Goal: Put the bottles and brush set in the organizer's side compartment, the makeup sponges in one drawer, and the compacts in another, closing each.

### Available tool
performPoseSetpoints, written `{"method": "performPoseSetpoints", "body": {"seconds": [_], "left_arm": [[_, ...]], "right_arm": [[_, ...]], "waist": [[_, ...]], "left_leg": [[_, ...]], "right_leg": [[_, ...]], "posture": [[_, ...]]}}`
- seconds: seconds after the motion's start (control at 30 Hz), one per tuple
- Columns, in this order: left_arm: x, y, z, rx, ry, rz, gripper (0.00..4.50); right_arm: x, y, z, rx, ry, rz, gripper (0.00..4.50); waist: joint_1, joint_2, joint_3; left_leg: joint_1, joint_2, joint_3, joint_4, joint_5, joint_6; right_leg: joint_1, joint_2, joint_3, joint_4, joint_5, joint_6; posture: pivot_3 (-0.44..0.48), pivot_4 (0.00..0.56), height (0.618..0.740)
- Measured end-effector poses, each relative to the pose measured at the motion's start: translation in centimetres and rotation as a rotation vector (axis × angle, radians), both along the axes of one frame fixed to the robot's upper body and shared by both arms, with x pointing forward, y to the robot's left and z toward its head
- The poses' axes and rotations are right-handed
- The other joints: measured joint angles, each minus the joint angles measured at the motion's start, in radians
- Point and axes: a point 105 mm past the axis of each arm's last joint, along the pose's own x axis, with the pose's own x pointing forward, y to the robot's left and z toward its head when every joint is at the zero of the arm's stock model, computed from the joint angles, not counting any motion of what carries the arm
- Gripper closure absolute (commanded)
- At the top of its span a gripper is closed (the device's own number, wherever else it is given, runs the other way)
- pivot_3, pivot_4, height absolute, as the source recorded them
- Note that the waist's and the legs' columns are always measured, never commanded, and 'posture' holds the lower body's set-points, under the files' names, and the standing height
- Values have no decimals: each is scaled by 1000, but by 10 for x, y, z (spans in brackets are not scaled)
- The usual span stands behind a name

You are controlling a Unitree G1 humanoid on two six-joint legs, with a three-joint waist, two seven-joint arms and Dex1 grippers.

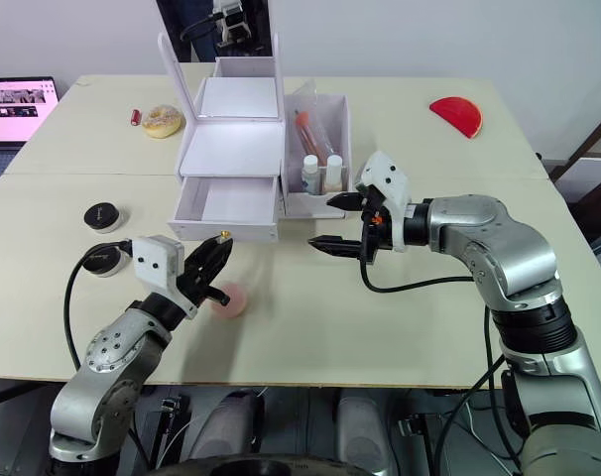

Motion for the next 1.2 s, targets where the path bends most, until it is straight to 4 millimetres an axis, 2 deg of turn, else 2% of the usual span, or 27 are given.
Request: {"method": "performPoseSetpoints", "body": {"seconds": [0.27,0.3,0.43,0.6,0.73,0.97,1.1,1.2], "left_arm": [[-7,-8,4,-28,5,-74,287],[-8,-8,4,-33,8,-78,30],[-16,3,6,-23,22,-69,30],[-40,38,8,17,82,-47,30],[-69,91,17,85,163,-54,30],[-107,212,38,160,303,98,30],[-123,263,38,194,342,186,30],[-130,293,40,226,344,258,30]], "right_arm": [[0,0,0,0,0,2,0],[0,0,0,0,0,3,0],[-1,-2,1,-2,1,10,0],[-8,-18,7,4,6,-3,0],[-23,-32,13,70,37,11,0],[-41,-85,17,86,45,-65,0],[-54,-126,1,70,120,-136,0],[-59,-148,-5,55,125,-189,0]], "waist": [[-3,0,0],[-5,0,0],[-5,1,0],[-4,1,1],[-4,1,1],[-6,1,1],[-6,0,1],[-9,0,0]], "left_leg": [[1,0,0,0,0,0],[1,0,0,0,0,0],[1,0,0,0,0,0],[0,0,0,-1,-1,1],[-2,1,1,-1,-1,2],[-4,1,4,1,-1,1],[-11,1,5,1,-1,1],[-12,1,5,1,-1,1]], "right_leg": [[0,0,0,0,0,0],[0,0,0,0,0,0],[0,0,0,0,0,0],[-1,0,0,-1,0,0],[-4,0,0,0,-1,0],[-6,-2,0,-5,-3,2],[-10,-2,0,-8,-2,1],[-12,-2,0,-6,-1,0]], "posture": [[0,150,739],[0,150,739],[0,150,739],[0,150,739],[0,150,739],[0,150,739],[0,150,739],[0,150,739]]}}
